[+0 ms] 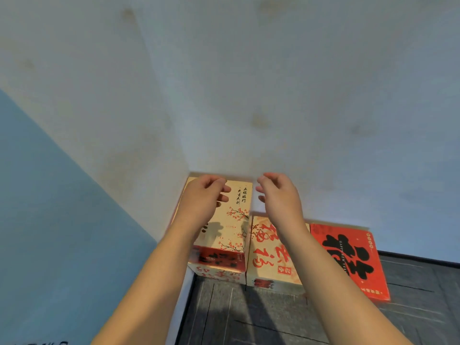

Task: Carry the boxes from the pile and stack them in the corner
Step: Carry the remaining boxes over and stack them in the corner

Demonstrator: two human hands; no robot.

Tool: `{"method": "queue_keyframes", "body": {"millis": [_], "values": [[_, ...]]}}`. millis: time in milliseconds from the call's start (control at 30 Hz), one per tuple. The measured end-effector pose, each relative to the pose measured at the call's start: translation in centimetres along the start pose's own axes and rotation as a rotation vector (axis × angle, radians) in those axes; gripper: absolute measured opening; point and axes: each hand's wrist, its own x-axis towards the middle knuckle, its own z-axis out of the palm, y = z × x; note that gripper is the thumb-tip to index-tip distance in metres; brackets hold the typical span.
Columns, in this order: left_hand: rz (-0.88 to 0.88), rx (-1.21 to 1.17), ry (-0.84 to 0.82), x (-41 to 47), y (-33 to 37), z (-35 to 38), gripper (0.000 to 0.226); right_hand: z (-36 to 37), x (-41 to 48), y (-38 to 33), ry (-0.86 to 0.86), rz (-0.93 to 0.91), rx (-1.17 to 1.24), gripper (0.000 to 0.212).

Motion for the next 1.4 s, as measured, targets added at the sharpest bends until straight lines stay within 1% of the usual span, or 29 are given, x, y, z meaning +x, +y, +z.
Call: {"method": "queue_keyframes", "body": {"millis": [133, 233, 300, 367, 467, 567, 667, 800, 900, 1000, 1167, 1267, 1400], "values": [[-0.007, -0.118, -0.029, -5.2, 13.2, -1.4, 0.021, -5.0, -4.2, -12.6, 0.034, 0.009, 0.122, 0.008], [-0.008, -0.228, -0.068, -8.8, 20.6, -1.8, 0.021, -8.9, -7.3, -20.6, 0.060, -0.048, 0.202, 0.010], [-0.020, -0.322, -0.093, -11.0, 24.4, -1.9, 0.020, -11.0, -9.4, -24.5, 0.077, -0.073, 0.261, 0.012], [-0.020, -0.373, -0.132, -12.9, 27.2, -1.6, 0.019, -13.0, -11.5, -27.2, 0.110, -0.089, 0.291, 0.014], [0.007, -0.418, -0.231, -15.5, 30.0, -0.3, 0.018, -15.6, -14.8, -29.3, 0.182, -0.138, 0.322, 0.013], [0.041, -0.415, -0.378, -18.8, 31.7, 1.1, 0.018, -18.1, -19.0, -29.5, 0.315, -0.170, 0.335, 0.012], [0.048, -0.392, -0.557, -22.4, 32.0, 2.9, 0.018, -20.7, -24.1, -28.4, 0.468, -0.175, 0.341, 0.013], [0.039, -0.382, -0.776, -28.2, 31.6, 6.4, 0.018, -24.7, -31.5, -25.7, 0.663, -0.137, 0.361, 0.012], [0.007, -0.383, -0.949, -34.4, 31.6, 9.7, 0.017, -28.5, -38.1, -24.0, 0.824, -0.122, 0.366, 0.012], [-0.003, -0.352, -1.103, -41.8, 31.5, 12.7, 0.016, -32.5, -45.5, -22.9, 0.988, -0.138, 0.415, 0.013], [0.053, -0.217, -1.363, -56.3, 29.3, 17.1, 0.015, -38.1, -59.6, -19.8, 1.226, -0.173, 0.485, 0.011], [0.074, -0.141, -1.491, -66.2, 27.4, 19.0, 0.015, -41.2, -69.7, -16.7, 1.354, -0.166, 0.492, 0.014], [0.065, -0.085, -1.626, -81.7, 25.1, 20.8, 0.013, -45.2, -84.8, -12.1, 1.515, -0.175, 0.498, 0.015]]}}
